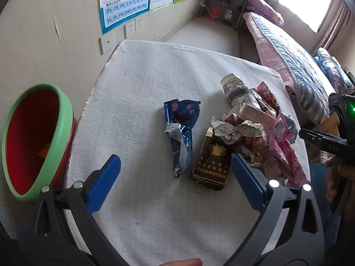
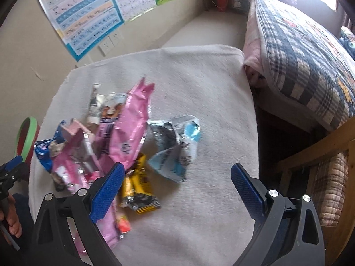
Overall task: Collect trash
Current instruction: 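Move both tools back toward the remaining wrappers on the table, then grasp the blue wrapper with left tool while right tool grasps the white-blue bag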
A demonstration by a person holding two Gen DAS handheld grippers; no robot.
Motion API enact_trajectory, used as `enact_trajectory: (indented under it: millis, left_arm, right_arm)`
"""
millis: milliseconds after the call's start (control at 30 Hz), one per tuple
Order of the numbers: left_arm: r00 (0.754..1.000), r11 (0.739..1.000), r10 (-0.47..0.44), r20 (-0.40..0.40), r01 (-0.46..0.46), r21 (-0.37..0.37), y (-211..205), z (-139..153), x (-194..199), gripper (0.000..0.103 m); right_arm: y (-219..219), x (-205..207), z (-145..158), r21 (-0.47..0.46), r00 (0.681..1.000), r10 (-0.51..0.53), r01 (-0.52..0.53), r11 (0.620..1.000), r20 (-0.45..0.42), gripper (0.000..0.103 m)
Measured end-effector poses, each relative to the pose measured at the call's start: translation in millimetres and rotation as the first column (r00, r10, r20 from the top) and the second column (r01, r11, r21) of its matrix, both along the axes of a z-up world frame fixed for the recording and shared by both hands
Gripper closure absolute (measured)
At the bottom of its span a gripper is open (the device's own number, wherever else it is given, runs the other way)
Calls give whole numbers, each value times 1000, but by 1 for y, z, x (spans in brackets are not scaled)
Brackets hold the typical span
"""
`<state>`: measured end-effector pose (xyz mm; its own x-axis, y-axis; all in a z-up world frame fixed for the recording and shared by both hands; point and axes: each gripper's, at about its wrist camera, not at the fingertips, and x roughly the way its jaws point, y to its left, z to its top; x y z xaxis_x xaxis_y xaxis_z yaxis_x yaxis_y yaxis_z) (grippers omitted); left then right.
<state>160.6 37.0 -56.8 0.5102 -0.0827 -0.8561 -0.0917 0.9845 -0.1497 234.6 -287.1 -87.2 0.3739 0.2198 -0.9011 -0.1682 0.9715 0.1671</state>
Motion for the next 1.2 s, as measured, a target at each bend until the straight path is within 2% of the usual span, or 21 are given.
enact_trajectory:
  millis: [433, 533, 633, 767, 800, 867, 900, 1033, 1133, 1200]
  left_arm:
    - [999, 1000, 13, -36, -13, -1, -2, -25, 18, 6]
    - [999, 1000, 18, -36, -19, -11, -1, -28, 22, 6]
    - [999, 1000, 10, -36, -10, -20, -1, -30, 27, 11]
    - [999, 1000, -8, -42, 6, -26, -5, -32, 30, 29]
    - [999, 1000, -11, -42, 10, -29, -6, -32, 31, 32]
    - [999, 999, -15, -44, 14, -35, -7, -32, 32, 47]
    - [999, 999, -17, -48, 15, -40, -7, -32, 32, 51]
    - [997, 998, -38, -64, 35, -48, -11, -34, 33, 74]
    - [996, 997, -55, -74, 52, -53, -14, -35, 32, 92]
    - [995, 997, -62, -73, 58, -43, -16, -34, 30, 94]
  right_arm:
    - [-8, 24, -28, 8, 999, -9, 9, 1000, -47, 10]
    - [-9, 28, -33, 19, 998, -14, 15, 1000, -58, 14]
    - [-8, 32, -37, 25, 997, -11, 12, 1000, -71, 16]
    - [-5, 34, -40, 11, 997, 1, -1, 1000, -73, 24]
    - [-5, 34, -40, 4, 998, 3, -3, 1000, -69, 29]
    - [-5, 33, -39, -17, 998, 1, -2, 1000, -61, 39]
    - [-4, 34, -38, -29, 998, 4, -5, 1000, -58, 44]
    - [-2, 35, -38, -60, 998, 10, -14, 998, -55, 60]
    - [-1, 36, -37, -64, 998, 16, -20, 998, -56, 65]
    - [0, 35, -36, -72, 998, 23, -26, 997, -52, 67]
